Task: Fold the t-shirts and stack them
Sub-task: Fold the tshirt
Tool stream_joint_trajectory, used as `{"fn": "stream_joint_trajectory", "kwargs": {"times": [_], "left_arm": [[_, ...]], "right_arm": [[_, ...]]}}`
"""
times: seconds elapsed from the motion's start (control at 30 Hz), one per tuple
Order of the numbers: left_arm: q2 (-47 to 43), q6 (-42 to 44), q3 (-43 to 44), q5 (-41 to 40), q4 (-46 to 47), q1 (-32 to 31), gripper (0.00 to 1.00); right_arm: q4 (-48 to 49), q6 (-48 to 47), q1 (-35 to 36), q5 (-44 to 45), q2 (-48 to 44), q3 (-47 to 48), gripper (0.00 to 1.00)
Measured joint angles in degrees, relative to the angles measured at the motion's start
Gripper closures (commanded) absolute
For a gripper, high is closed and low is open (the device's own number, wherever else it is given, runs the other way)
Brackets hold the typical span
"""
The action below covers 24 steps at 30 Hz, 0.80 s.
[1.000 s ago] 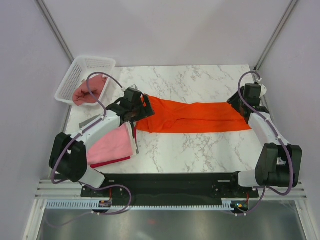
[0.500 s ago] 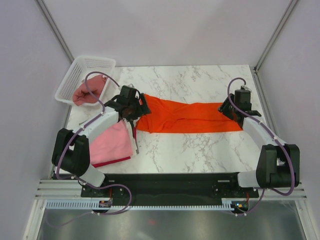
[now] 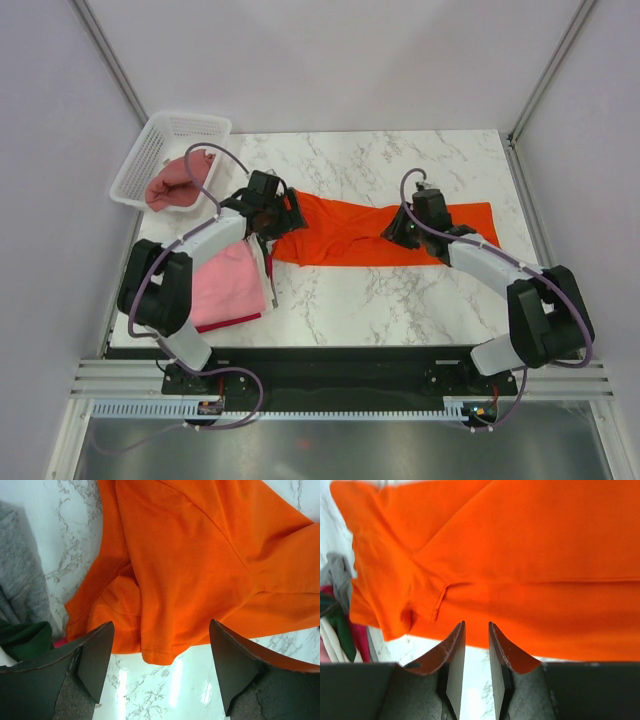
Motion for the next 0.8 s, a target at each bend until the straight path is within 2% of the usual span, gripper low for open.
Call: {"fn": "stream_joint_trajectory", "kwargs": {"times": [0.33, 0.8], "left_arm": [[6.05, 0.28, 4.15, 0.96, 0.85, 0.31, 0.22], [6.4, 0.42, 3.58, 2.19, 1.86, 0.33, 0.26]], "right_arm": [[3.98, 9.22, 13.53, 1.2, 8.04, 1.42, 0.64], [4.57, 14.84, 18.88, 7.89, 18.91, 10.29, 0.63]]}}
